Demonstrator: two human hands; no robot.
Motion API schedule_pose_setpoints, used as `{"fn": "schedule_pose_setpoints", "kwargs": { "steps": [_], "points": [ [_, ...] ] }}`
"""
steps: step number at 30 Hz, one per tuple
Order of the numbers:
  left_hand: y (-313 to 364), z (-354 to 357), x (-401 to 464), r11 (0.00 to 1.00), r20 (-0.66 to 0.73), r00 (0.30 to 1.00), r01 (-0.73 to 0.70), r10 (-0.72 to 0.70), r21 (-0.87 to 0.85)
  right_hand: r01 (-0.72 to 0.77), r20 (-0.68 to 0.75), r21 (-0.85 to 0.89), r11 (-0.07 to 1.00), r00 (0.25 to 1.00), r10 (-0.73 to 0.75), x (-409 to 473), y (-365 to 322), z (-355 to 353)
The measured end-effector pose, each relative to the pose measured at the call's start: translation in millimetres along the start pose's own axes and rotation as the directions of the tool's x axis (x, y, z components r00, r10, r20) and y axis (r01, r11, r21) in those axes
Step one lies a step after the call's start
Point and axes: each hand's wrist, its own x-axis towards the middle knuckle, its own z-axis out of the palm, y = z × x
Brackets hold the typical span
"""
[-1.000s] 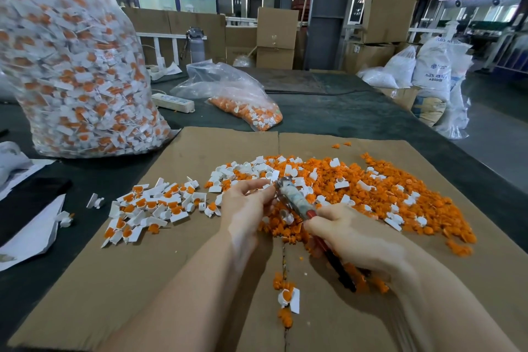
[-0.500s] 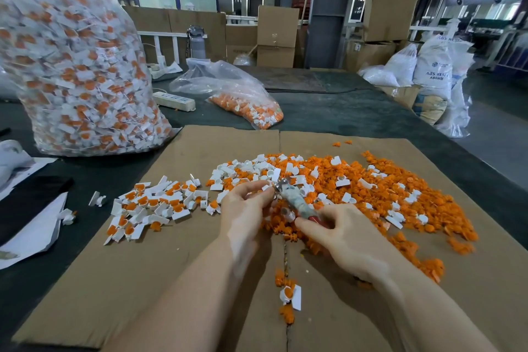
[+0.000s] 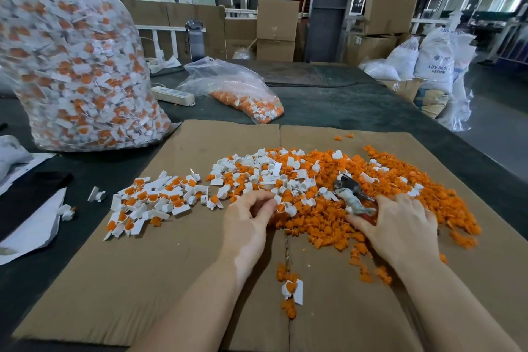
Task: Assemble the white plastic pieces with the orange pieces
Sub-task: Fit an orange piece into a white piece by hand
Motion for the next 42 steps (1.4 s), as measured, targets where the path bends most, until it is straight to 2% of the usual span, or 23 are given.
{"fn": "schedule_pose_setpoints", "kwargs": {
  "steps": [1,3,5,6,9,12,15,32,34,37,42],
  "points": [
    [0.6,0.0,-0.2,1.0,0.008,1.0,-0.005,0.005,0.006,0.02,-0.049,-0.003,1.0,0.999,-0.02,-2.3,-3.7,-1.8],
    [2.3,-0.3,-0.6,1.0,0.028,1.0,-0.01,0.01,-0.004,0.143,-0.146,0.174,0.974,0.982,-0.119,-6.8,-17.4,-5.2],
    [4.0,-1.3,-1.1,0.999,0.043,0.999,-0.009,0.011,-0.031,0.353,-0.228,0.418,0.837,0.933,-0.28,-15.6,-39.1,-7.5],
    [4.7,-2.1,-1.7,0.999,0.053,0.999,-0.013,0.014,-0.037,0.432,-0.267,0.486,0.76,0.901,-0.342,-21.3,-50.9,-7.9],
    [4.5,-5.2,-3.5,0.999,0.106,0.994,-0.01,0.015,-0.044,0.544,-0.375,0.535,0.647,0.839,-0.395,-31.5,-72.3,-2.1],
    [4.2,-7.3,-5.5,0.996,0.197,0.98,0.017,0.002,-0.091,0.533,-0.42,0.592,0.605,0.844,-0.333,-32.2,-74.5,3.2],
    [4.2,-4.0,-6.6,0.995,0.231,0.969,-0.093,0.084,0.03,0.548,-0.475,0.609,0.573,0.831,-0.29,-33.0,-71.9,6.6],
    [2.0,2.1,-11.8,0.943,0.172,0.96,-0.256,0.221,0.213,0.537,-0.509,0.593,0.6,0.827,-0.237,-36.1,-67.1,11.1],
    [2.0,1.2,-12.3,0.95,0.137,0.966,-0.242,0.217,0.198,0.524,-0.515,0.622,0.582,0.834,-0.2,-36.0,-65.7,11.0],
    [2.7,-1.8,-10.9,0.978,0.037,0.989,-0.15,0.146,0.147,0.48,-0.51,0.627,0.613,0.848,-0.142,-34.2,-63.9,13.0],
    [-4.2,-22.9,2.4,0.973,-0.126,0.987,-0.067,0.097,0.221,0.499,-0.493,0.575,0.648,0.844,-0.212,-32.7,-64.5,17.3]
  ]
}}
